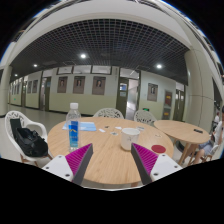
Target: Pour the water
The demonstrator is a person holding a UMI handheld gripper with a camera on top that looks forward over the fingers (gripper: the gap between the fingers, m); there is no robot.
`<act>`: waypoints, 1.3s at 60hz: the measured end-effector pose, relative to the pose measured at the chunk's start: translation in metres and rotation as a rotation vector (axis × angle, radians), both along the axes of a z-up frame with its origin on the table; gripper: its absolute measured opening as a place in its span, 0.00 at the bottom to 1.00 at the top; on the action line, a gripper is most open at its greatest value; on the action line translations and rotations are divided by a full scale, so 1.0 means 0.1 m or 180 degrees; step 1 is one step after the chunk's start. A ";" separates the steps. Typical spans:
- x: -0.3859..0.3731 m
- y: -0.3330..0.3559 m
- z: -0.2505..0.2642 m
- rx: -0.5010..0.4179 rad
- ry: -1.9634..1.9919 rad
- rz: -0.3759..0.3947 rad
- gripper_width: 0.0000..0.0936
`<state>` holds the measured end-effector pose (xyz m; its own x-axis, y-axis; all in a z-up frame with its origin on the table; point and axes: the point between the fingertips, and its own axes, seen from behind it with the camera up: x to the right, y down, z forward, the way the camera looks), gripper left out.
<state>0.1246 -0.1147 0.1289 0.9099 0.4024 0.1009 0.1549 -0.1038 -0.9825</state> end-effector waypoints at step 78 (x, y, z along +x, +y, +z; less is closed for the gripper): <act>-2.40 1.07 -0.27 -0.0182 0.0415 0.0542 0.50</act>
<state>-0.1156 -0.0082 0.1021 0.8321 0.5531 -0.0405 0.0469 -0.1431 -0.9886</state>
